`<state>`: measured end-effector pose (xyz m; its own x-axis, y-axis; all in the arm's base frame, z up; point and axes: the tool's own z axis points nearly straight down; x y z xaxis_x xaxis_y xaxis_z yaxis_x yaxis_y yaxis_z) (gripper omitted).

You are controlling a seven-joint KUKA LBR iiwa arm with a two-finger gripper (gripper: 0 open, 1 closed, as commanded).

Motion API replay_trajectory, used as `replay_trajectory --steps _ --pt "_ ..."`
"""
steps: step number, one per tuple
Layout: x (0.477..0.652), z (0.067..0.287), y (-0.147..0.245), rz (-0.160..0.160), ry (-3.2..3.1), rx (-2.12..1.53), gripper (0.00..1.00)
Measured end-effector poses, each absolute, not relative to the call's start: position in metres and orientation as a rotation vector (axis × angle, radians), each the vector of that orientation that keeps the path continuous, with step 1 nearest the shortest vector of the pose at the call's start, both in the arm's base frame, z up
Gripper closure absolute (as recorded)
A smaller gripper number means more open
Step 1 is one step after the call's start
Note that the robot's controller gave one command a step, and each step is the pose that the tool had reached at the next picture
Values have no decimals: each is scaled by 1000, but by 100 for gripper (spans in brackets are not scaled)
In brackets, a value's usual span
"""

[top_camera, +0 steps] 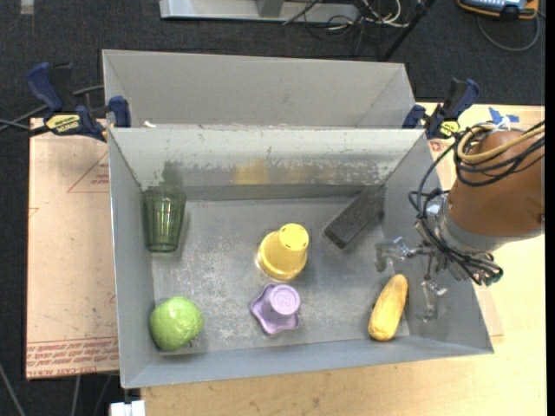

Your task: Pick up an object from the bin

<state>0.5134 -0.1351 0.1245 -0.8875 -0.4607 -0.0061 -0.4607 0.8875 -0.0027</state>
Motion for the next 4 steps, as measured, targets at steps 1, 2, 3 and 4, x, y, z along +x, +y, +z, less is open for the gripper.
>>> replay_trajectory --steps 1,2,3,4 --pt "509 74 -131 -1 3028 -796 0" --pt "512 69 -144 16 2824 -1355 100" --pt "512 69 -144 16 2824 -1355 100" --pt "512 72 -143 17 2824 -1357 100"
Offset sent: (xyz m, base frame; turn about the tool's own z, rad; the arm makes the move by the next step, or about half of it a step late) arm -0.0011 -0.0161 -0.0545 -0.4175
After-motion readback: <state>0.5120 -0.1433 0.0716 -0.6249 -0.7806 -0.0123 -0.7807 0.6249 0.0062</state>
